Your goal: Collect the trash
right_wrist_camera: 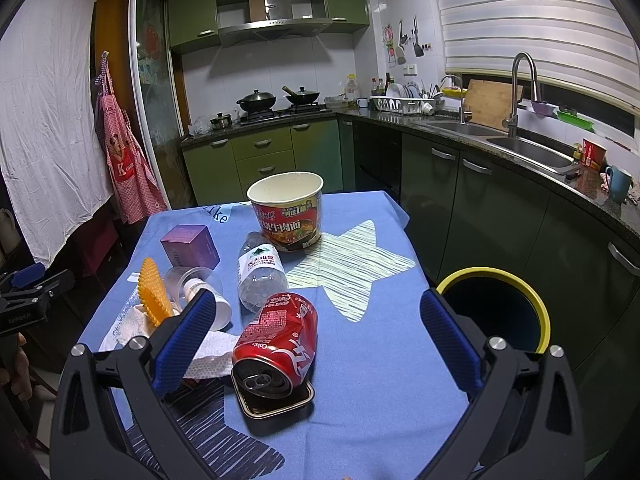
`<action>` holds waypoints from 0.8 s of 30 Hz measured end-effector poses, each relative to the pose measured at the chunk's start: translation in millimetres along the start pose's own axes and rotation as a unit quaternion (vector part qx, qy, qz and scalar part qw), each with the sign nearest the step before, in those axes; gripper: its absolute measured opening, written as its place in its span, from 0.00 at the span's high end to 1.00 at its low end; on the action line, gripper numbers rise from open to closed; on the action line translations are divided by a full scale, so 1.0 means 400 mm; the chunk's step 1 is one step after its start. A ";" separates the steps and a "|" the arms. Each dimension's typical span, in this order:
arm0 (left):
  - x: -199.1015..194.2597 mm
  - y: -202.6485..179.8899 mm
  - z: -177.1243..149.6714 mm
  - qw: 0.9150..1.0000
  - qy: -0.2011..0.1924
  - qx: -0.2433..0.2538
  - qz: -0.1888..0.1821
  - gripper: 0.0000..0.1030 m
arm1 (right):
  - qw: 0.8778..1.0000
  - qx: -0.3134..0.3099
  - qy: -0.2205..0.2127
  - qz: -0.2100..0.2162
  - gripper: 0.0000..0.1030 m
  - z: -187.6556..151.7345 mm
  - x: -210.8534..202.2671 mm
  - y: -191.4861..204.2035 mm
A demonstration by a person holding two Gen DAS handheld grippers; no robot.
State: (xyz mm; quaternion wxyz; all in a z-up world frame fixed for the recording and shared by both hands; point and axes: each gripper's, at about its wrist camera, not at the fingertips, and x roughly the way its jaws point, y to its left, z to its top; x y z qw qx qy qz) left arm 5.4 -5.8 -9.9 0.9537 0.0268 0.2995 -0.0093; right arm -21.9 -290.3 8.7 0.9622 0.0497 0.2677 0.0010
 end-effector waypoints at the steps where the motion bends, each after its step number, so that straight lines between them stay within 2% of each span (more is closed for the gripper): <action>1: 0.000 0.000 0.000 1.000 0.000 0.000 0.000 0.04 | 1.000 0.000 0.000 0.000 0.06 0.000 0.000 0.000; 18: 0.007 -0.008 -0.006 1.000 0.002 0.004 -0.002 0.04 | 1.000 0.001 0.001 -0.001 0.06 -0.004 0.005 0.002; 24: 0.028 -0.003 0.013 1.000 0.011 0.006 -0.008 0.04 | 1.000 -0.004 0.012 0.000 0.06 -0.005 0.038 -0.004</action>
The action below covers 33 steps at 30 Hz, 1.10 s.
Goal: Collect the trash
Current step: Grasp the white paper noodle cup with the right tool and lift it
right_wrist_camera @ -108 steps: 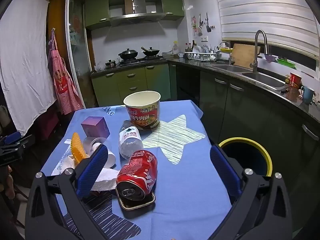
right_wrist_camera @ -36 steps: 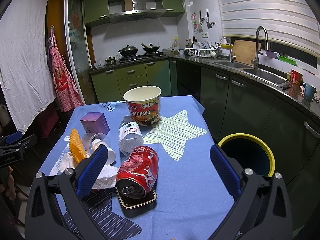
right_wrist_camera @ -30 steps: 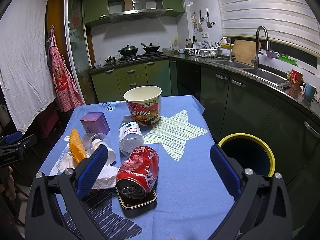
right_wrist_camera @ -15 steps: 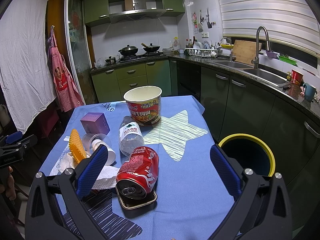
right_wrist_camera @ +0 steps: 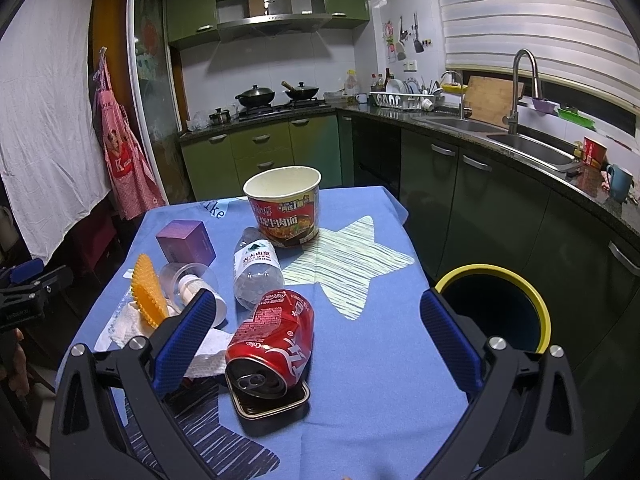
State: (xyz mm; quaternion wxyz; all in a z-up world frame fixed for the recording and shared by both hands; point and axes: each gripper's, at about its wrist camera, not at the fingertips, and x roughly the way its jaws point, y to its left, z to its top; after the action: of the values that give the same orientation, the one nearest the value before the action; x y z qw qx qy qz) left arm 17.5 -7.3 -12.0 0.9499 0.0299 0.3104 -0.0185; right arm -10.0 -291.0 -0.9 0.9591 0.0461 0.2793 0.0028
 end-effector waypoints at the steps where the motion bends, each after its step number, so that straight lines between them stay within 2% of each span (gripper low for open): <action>1: 0.006 0.002 0.009 1.000 0.000 0.001 -0.003 0.04 | 1.000 -0.004 0.004 0.003 0.06 0.006 0.009 0.000; 7: 0.051 0.026 0.098 1.000 -0.013 0.008 -0.003 0.04 | 0.998 0.009 0.041 0.054 0.06 0.107 0.092 -0.031; 13: 0.146 0.077 0.207 0.999 -0.033 -0.003 0.016 0.04 | 0.993 0.008 0.093 0.068 0.06 0.264 0.234 -0.031; 15: 0.189 0.095 0.235 0.999 -0.031 -0.011 0.017 0.04 | 0.990 0.009 0.119 0.069 0.10 0.313 0.304 -0.029; 17: 0.234 0.112 0.257 0.999 -0.027 -0.018 0.016 0.04 | 0.987 0.006 0.148 0.063 0.19 0.351 0.377 -0.025; 20: 0.295 0.123 0.276 0.999 -0.023 -0.023 0.015 0.04 | 0.978 0.007 0.201 0.061 0.31 0.396 0.509 -0.021; 22: 0.325 0.126 0.278 0.999 -0.019 -0.024 0.012 0.04 | 0.971 0.011 0.231 0.054 0.35 0.413 0.586 -0.023; 27: 0.391 0.138 0.275 0.999 -0.011 -0.032 0.007 0.04 | 0.956 0.033 0.290 0.037 0.44 0.436 0.751 -0.040; 32: 0.436 0.153 0.257 0.999 0.001 -0.042 -0.002 0.04 | 0.940 0.042 0.338 0.020 0.60 0.439 0.863 -0.047; 33: 0.444 0.157 0.254 0.999 0.002 -0.044 -0.004 0.04 | 0.938 0.040 0.344 0.017 0.61 0.437 0.874 -0.045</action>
State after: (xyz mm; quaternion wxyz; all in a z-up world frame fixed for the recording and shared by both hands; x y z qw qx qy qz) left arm 223.9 45.3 -32.3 0.9495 -0.0129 0.3133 -0.0082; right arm 378.3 -313.4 -43.2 0.8017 0.0856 0.5912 0.0232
